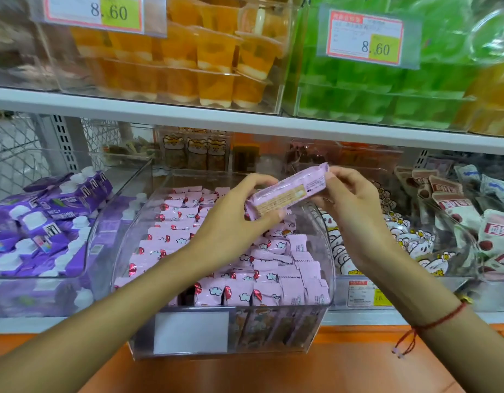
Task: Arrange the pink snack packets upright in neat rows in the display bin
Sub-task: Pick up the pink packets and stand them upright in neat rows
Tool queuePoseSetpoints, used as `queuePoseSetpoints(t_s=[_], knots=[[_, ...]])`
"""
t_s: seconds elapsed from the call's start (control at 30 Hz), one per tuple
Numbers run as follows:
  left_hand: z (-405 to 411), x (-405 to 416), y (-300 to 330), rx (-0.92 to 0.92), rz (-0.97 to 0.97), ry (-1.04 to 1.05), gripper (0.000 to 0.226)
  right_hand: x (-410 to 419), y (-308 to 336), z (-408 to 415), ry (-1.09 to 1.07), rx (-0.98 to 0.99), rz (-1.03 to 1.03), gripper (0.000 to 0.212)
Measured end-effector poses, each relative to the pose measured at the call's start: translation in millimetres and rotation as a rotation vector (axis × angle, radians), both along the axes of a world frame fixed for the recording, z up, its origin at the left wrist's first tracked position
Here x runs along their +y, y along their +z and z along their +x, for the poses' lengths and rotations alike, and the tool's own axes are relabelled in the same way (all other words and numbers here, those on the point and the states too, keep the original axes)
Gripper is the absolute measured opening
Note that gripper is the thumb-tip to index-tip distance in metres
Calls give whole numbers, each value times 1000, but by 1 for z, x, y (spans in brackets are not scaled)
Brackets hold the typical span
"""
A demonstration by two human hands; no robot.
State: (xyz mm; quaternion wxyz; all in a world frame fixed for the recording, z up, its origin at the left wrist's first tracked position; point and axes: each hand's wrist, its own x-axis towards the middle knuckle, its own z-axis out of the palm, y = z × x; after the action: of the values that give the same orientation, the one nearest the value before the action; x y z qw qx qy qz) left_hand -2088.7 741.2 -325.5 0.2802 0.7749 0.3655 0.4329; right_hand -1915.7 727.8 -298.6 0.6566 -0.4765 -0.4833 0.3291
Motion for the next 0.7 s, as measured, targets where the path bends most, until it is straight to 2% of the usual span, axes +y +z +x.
queuePoseSetpoints(t_s=[0.07,0.1,0.17,0.23,0.33,0.4,0.47,0.53,0.57,0.63,0.7], knots=[[-2,3,2,-65,-131,-4,27,-1,2,3,69,12,-60,18],[-2,4,5,-140,-298,-9,22,-1,3,5,67,-27,-86,20],[-2,6,12,-312,-699,-44,28,-2,4,10,-6,-242,-84,24],[-3,6,14,-375,-855,-56,36,-6,5,10,-37,-492,23,32],[-4,4,16,-317,-821,-33,40,-14,6,5,31,-808,227,50],[-3,3,15,-234,-749,-3,46,-16,5,2,75,-1008,268,58],[-3,3,15,-180,-695,31,56,-17,3,-2,88,-1184,260,59],[-2,1,15,-158,-653,30,67,-15,0,-3,50,-1308,294,51],[-2,1,16,-182,-642,15,74,-14,-1,-2,28,-1321,316,45],[0,1,17,-279,-619,11,82,-11,-1,0,-16,-1229,318,36],[0,4,11,-218,-482,85,68,-9,0,4,-51,-1012,267,29]])
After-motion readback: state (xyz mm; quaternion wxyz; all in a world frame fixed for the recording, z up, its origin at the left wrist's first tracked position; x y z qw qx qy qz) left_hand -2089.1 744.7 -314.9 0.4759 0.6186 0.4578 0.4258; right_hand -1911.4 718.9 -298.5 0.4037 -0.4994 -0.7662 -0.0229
